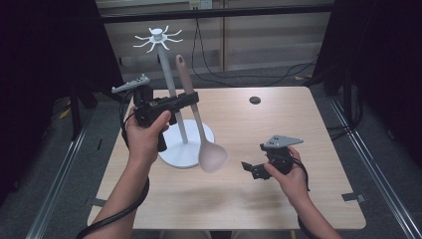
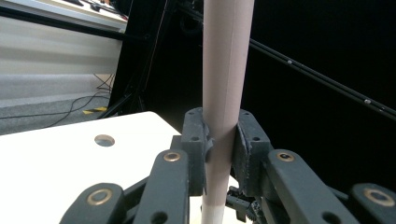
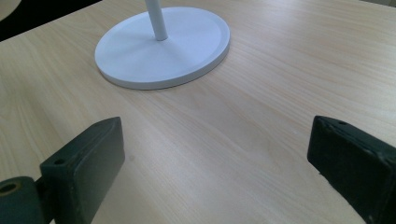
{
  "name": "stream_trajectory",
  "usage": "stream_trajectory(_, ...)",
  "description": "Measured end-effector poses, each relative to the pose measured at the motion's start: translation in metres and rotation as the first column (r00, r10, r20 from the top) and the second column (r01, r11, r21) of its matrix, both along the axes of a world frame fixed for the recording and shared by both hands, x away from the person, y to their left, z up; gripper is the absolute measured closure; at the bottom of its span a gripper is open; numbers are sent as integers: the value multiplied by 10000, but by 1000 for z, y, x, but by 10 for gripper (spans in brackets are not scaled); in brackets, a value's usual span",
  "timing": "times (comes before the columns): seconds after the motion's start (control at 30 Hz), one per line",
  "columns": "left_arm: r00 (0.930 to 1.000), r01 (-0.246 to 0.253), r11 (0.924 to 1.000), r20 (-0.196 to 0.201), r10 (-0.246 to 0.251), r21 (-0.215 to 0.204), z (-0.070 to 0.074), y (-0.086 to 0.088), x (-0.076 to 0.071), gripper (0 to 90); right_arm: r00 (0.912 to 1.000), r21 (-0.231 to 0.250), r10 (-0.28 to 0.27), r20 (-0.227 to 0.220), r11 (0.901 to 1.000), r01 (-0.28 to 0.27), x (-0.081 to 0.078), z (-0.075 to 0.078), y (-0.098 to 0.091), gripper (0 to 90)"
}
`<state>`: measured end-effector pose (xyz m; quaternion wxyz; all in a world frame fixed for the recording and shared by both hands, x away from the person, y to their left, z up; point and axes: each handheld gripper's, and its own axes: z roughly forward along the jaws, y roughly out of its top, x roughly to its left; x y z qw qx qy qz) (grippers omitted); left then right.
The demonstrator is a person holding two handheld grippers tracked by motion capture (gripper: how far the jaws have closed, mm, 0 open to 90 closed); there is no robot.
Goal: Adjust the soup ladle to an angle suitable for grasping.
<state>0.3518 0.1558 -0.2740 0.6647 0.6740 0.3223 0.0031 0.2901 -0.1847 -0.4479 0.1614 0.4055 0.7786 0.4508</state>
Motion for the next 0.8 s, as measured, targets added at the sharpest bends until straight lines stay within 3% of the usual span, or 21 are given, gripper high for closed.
stream_trajectory(0.63,9992,-201,9998,354,200,20,15,13,4,766,9999,-39,102,98,9999,-102,2,2,5,39)
stream_trajectory(0.8,9993,-264,9997,270,264,-18,15,17,8,766,9999,-59,68,93,10000,-67,0,2,5,39)
